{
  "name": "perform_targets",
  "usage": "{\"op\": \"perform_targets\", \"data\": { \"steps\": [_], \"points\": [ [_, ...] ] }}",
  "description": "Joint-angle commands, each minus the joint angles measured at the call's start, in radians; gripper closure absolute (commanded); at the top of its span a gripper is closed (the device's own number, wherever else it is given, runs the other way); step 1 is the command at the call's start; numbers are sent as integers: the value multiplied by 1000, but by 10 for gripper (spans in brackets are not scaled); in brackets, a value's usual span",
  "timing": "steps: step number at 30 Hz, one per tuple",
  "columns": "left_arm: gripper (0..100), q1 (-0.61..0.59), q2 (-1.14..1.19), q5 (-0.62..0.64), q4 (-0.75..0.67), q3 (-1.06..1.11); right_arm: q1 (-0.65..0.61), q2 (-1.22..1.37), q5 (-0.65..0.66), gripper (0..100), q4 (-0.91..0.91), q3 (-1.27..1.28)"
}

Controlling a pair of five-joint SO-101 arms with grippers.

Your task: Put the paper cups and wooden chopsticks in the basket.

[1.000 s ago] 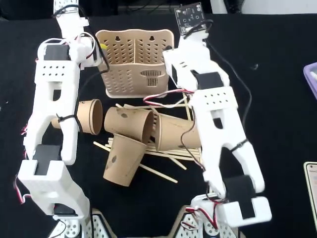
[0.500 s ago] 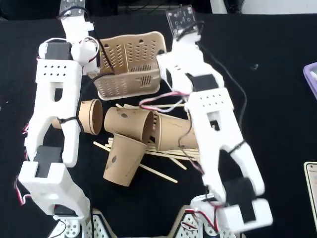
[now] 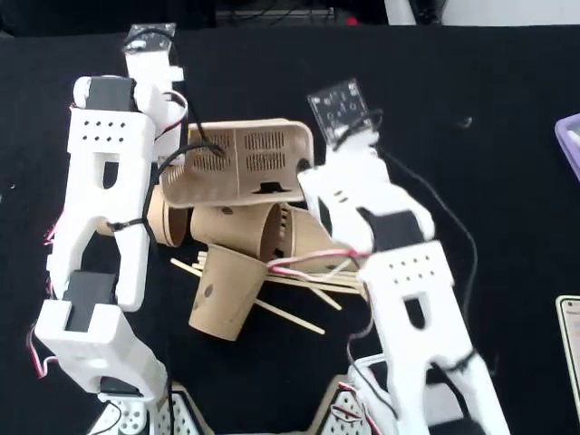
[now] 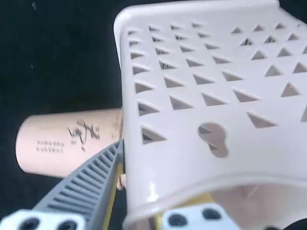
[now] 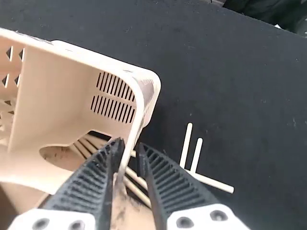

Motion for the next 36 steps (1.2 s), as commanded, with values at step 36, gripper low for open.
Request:
{"op": "perform_targets", "data": {
  "steps": [36],
  "points": [
    [966, -4, -519, -17, -687, 618, 89, -41, 23, 988, -210, -77]
  ]
}}
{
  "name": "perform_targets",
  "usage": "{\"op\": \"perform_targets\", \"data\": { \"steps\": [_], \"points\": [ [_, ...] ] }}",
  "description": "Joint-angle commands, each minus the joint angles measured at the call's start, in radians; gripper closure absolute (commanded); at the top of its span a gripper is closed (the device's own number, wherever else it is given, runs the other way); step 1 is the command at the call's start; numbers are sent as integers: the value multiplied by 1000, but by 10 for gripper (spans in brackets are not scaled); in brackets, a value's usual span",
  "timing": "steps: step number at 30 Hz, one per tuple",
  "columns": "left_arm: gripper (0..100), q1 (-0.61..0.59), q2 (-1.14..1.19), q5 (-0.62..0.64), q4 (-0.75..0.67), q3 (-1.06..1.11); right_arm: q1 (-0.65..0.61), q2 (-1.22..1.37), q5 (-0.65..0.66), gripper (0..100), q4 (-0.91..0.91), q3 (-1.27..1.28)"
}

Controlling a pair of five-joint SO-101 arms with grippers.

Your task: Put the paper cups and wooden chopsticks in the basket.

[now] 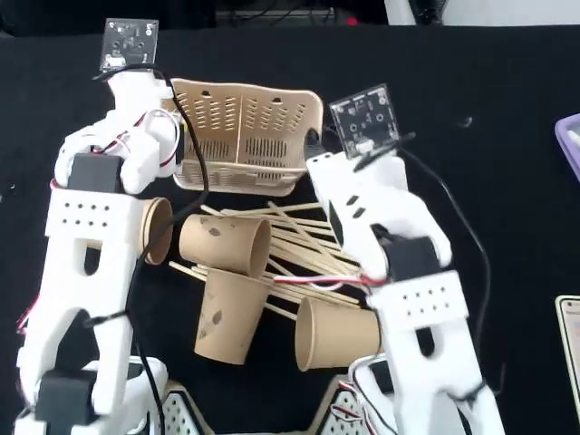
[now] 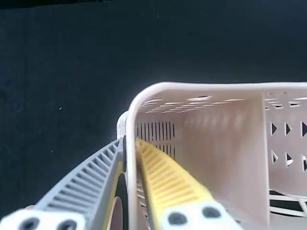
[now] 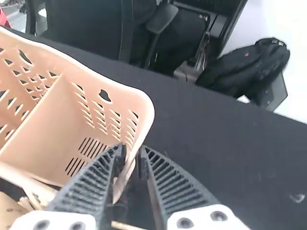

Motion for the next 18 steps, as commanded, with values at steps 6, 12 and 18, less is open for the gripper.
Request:
{"op": "perform_targets", "data": {
  "steps": [6, 12, 18],
  "points": [
    [930, -28, 187, 15, -25, -90, 115, 298, -32, 988, -28, -245],
    [795, -30, 232, 18, -32, -156, 115, 444, -32, 985, -5, -357],
    [790, -30, 222, 18, -23, -202, 109, 490, -28, 797, 120, -475]
  ]
}}
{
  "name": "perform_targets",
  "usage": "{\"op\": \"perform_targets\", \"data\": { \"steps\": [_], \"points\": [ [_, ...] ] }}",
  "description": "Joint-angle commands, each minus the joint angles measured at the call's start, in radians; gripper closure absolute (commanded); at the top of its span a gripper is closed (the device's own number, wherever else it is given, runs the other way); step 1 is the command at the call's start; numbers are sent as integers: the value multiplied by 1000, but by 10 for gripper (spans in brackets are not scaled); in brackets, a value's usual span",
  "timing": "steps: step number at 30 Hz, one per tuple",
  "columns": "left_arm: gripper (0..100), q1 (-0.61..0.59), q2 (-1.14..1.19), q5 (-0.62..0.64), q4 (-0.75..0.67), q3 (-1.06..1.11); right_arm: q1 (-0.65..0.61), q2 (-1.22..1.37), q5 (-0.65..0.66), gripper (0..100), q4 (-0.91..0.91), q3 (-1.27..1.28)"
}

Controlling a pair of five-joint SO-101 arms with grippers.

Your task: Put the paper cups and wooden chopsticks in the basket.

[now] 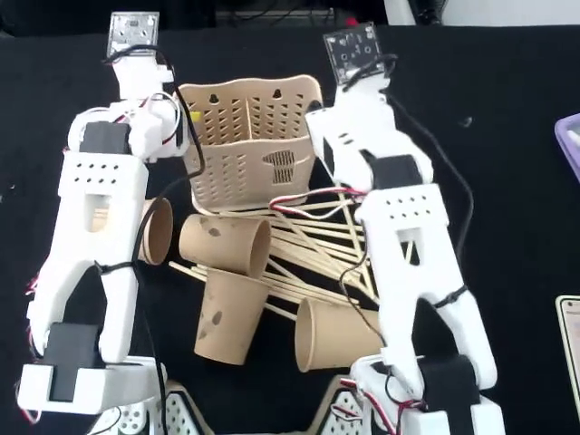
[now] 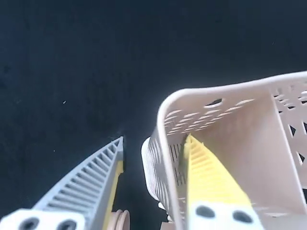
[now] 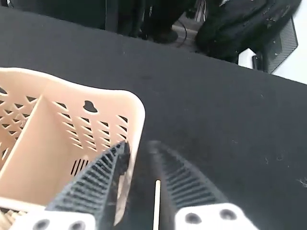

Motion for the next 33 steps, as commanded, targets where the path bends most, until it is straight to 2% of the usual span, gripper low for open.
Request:
{"op": "perform_targets", "data": {
  "steps": [1, 5, 13, 22, 26, 30, 33],
  "points": [
    [790, -25, -11, 3, 8, -79, 61, -4, -5, 769, 95, -113],
    [789, -33, -11, 3, 87, -163, 66, -36, -8, 766, 160, -205],
    [789, -35, -11, 3, 236, -351, 61, -82, -8, 773, 173, -331],
    [789, -122, -11, -8, 646, -547, 63, -208, -8, 773, 496, -355],
    [794, -143, -9, -107, 772, -499, 63, -289, -6, 773, 603, -355],
    [794, -145, -11, -227, 753, -297, 63, -364, 0, 773, 683, -338],
    [794, -145, -11, -252, 666, -142, 61, -433, 0, 773, 687, -251]
  ]
}}
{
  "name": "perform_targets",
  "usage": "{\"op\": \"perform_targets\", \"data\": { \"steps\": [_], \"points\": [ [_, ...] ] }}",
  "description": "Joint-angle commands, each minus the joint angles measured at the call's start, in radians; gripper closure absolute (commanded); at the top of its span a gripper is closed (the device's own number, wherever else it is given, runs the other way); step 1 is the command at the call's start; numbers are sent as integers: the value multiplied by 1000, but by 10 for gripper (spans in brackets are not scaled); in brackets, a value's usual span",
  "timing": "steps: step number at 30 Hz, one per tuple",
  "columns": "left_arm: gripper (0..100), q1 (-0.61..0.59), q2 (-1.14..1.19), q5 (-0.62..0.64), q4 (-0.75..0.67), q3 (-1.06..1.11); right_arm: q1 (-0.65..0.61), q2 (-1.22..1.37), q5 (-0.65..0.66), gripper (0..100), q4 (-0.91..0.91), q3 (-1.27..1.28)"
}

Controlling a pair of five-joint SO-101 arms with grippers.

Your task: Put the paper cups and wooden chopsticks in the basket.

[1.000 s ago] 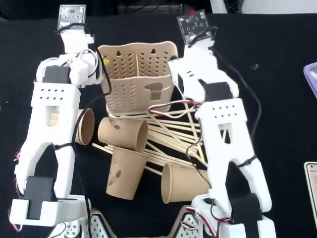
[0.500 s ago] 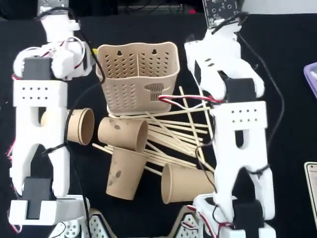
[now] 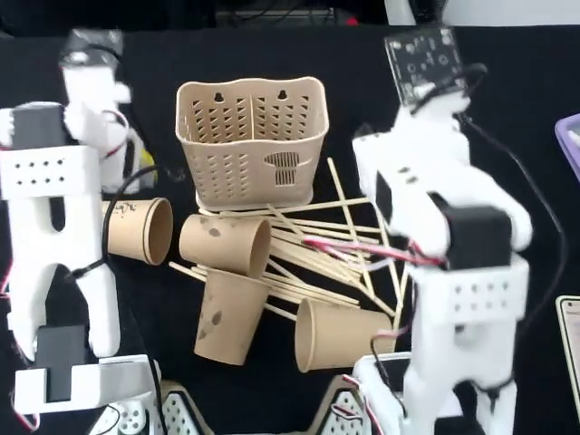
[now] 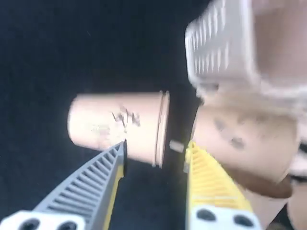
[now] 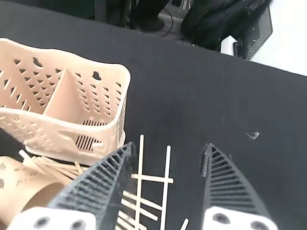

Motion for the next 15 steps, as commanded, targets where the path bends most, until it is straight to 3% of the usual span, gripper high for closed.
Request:
{"op": "perform_targets", "data": {
  "steps": [1, 9, 15],
  "points": [
    [794, -10, -11, -32, -103, 163, 5, -104, -3, 773, -3, 85],
    [795, -16, -11, -38, -370, 395, 9, -302, -2, 773, -183, 501],
    [795, -15, -11, -41, -463, 479, 8, -400, -3, 773, -270, 711]
  ]
}}
